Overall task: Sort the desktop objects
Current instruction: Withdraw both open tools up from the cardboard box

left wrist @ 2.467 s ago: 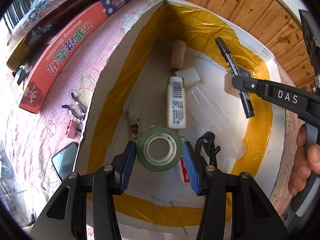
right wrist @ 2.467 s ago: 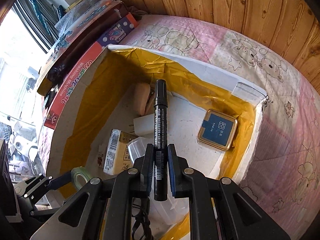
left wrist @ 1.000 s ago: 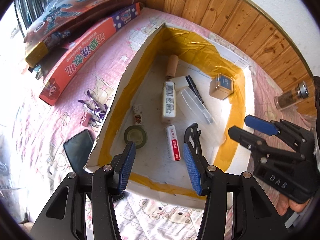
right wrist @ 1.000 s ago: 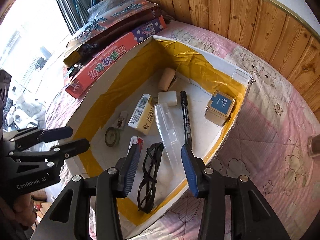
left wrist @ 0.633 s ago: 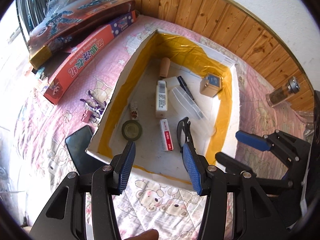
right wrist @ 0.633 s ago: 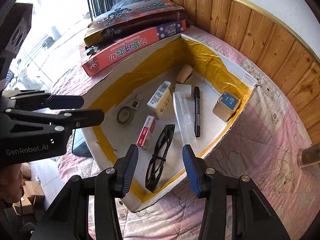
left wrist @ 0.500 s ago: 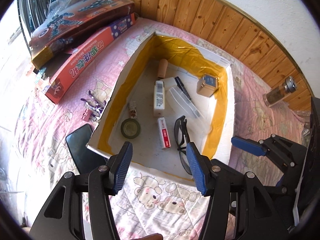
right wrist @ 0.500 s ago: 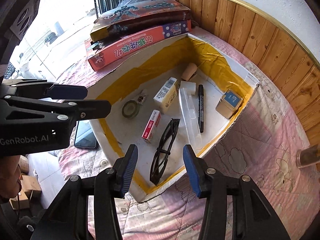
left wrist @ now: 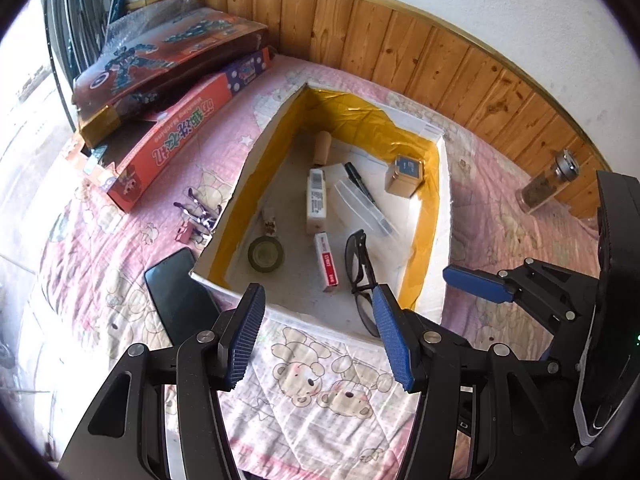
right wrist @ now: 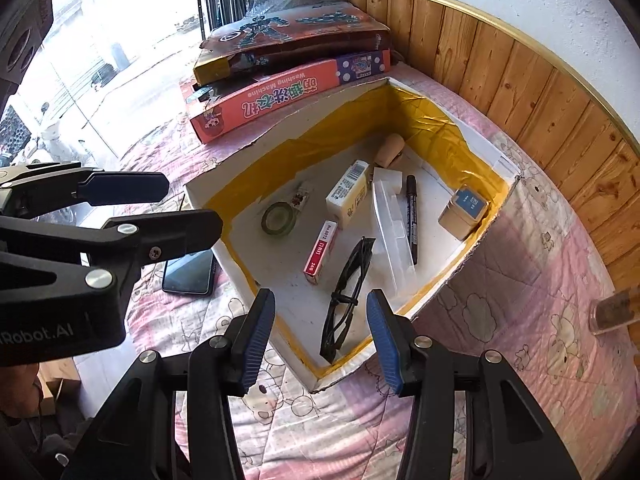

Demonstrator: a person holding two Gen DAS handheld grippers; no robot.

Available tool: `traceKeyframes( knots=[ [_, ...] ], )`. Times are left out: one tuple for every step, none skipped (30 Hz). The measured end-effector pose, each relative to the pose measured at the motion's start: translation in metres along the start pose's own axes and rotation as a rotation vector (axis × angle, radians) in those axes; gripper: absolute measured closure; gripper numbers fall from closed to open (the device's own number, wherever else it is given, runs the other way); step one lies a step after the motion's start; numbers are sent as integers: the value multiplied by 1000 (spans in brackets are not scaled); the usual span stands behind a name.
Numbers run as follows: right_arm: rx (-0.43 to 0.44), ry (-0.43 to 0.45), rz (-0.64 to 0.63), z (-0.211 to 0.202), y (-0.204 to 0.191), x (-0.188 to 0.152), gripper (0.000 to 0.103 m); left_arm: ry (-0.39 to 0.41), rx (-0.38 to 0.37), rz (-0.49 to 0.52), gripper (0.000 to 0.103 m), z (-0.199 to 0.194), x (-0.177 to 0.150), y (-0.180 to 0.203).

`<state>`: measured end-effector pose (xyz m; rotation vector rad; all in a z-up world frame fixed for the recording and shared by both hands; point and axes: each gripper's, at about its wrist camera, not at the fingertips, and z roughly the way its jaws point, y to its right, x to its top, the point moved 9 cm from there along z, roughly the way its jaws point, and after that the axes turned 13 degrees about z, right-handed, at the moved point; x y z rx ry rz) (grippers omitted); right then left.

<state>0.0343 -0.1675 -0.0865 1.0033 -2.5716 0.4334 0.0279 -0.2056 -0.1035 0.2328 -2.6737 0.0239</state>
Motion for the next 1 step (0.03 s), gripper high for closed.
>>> traceKeyframes(
  knots=[
    [1,1,-2,-1,-2,0,53,0,3,1,44,-1,-1,0]
  ],
)
